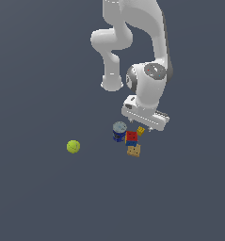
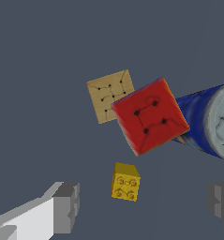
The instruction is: Pick up a designated object from a clutter of objects.
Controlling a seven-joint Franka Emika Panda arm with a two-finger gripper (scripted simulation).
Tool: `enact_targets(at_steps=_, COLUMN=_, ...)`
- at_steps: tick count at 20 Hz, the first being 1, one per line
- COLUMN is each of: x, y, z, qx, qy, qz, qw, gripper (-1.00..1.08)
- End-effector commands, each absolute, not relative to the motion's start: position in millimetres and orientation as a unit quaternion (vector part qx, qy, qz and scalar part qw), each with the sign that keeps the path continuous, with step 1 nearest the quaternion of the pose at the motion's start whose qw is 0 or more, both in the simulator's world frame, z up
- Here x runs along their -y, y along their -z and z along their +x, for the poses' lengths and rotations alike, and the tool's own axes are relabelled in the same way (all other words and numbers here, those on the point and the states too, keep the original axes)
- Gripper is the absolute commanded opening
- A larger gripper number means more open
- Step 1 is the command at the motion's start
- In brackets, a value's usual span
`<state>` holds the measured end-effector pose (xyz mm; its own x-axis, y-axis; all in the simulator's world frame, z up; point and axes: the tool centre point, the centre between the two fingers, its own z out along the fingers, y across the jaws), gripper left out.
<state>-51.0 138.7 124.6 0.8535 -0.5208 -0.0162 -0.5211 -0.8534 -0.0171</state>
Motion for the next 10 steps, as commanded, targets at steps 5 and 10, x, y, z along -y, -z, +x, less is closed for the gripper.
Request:
enact_targets(at_steps=5, x=-154.1, y=-93.3, z=-69.6, qx=-0.319, qy=-0.003, qz=-0.948, qw=0.005, gripper=1.00)
enact_targets(at_steps=10, x=-160.0, y=-79.2, z=-79.2, qx=-0.341, qy=-0.001, qz=-0.940, qw=0.002, gripper=1.00)
